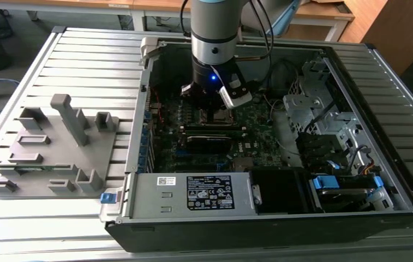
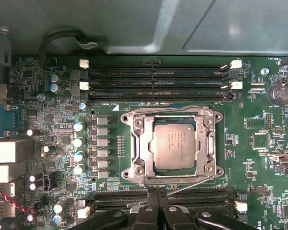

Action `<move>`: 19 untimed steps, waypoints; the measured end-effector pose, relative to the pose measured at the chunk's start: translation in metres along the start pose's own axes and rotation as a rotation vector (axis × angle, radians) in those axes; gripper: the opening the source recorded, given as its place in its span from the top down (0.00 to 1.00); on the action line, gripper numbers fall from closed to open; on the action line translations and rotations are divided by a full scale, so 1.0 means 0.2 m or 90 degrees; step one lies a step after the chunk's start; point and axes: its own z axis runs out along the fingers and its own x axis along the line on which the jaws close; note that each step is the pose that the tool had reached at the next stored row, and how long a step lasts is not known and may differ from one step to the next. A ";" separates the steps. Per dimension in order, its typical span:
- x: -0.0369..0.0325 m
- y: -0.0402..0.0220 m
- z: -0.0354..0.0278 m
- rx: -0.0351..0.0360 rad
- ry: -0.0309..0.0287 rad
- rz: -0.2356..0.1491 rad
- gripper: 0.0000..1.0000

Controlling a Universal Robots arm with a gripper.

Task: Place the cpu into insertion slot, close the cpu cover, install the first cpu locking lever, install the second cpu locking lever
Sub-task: 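Install the second cpu locking lever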

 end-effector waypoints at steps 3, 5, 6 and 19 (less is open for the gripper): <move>0.000 0.000 0.001 0.0000 0.0000 0.000 0.89; 0.002 0.000 0.001 -0.0001 -0.0001 0.000 0.89; 0.005 0.000 0.001 -0.0001 -0.0002 0.000 0.89; 0.029 -0.002 0.034 0.0002 -0.0002 0.003 0.89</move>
